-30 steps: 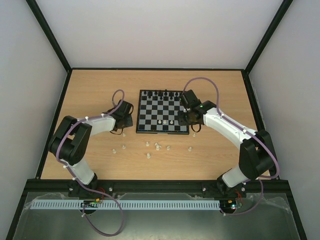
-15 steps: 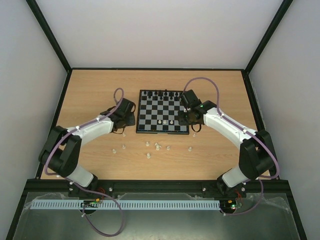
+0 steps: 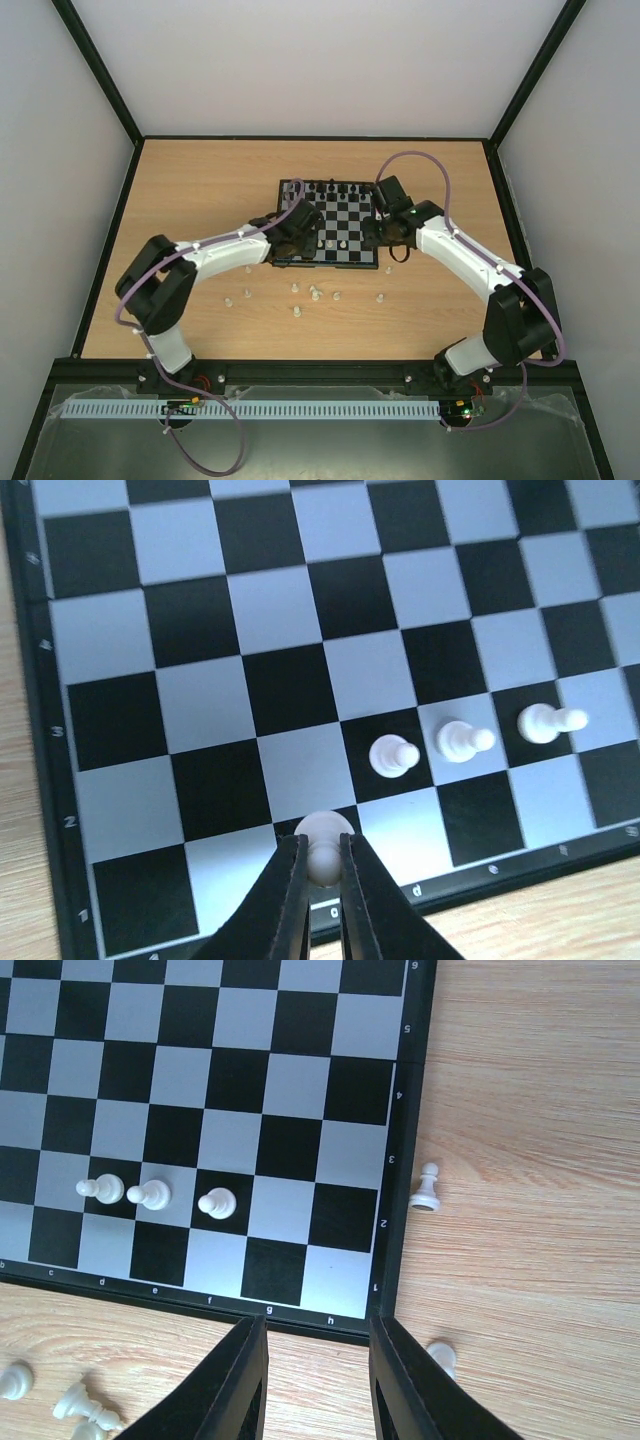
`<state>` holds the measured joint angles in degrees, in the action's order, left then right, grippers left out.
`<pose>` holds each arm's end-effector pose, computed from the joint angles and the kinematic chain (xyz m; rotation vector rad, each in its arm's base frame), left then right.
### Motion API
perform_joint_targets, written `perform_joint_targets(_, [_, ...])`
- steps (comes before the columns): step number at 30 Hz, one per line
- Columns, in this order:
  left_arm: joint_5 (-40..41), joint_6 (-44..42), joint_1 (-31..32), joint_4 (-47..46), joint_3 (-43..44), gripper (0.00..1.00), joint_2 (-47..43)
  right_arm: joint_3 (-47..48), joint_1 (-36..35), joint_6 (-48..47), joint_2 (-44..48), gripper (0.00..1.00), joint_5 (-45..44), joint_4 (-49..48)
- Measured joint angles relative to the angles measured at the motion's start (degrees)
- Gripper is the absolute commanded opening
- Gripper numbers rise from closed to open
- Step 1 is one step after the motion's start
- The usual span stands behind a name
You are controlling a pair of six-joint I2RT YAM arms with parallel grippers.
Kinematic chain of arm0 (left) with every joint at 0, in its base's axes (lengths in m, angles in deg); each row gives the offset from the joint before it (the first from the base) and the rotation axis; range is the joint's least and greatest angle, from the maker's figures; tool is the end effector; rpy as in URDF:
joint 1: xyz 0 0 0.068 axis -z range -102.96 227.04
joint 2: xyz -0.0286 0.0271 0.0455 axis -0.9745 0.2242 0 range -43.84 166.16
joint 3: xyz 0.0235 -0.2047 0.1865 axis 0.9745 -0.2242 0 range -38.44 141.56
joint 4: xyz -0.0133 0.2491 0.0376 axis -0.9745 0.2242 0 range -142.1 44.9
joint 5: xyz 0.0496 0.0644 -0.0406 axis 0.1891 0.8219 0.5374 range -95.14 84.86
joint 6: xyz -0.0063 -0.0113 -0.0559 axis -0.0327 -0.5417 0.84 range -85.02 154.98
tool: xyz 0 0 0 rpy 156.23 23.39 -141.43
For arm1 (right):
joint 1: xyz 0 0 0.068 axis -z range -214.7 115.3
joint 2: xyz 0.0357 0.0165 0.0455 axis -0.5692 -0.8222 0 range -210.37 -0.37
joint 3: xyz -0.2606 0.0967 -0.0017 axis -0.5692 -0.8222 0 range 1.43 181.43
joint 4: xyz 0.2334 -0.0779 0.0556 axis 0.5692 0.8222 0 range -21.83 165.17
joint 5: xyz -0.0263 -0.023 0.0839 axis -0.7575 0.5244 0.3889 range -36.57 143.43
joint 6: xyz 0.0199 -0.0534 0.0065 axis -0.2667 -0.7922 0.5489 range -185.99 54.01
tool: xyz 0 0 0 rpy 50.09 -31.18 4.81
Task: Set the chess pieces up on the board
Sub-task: Place the chess piece on the chessboard, then pick up the chess piece at the center of the board.
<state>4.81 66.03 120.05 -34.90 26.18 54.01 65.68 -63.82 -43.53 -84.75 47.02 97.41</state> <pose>0.2673 -0.2397 0.2137 0.1801 2.4604 -0.3629 0.2725 0.1466 0.2701 -0.0913 2.4418 0.2704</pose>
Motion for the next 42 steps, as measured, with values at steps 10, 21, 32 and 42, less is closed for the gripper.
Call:
perform_joint_targets(10, [-0.17,0.02,0.48,-0.2,3.21,0.07,7.82,-0.57,0.68,0.0,0.52,0.29,0.44,-0.04])
perform_joint_targets(21, [0.35,0.02,0.5,-0.55,4.13,0.1,10.91,-0.92,1.01,0.0,0.85,0.29,1.07,-0.2])
perform_joint_targets(32, [1.53,0.22,0.48,-0.57,4.92,0.26,11.87,-0.92,1.05,0.0,0.85,0.29,1.62,-0.39])
perform_joint_targets(42, [1.88,0.09,0.44,0.28,4.96,0.48,11.17,-0.92,1.05,0.0,0.85,0.29,1.79,-0.39])
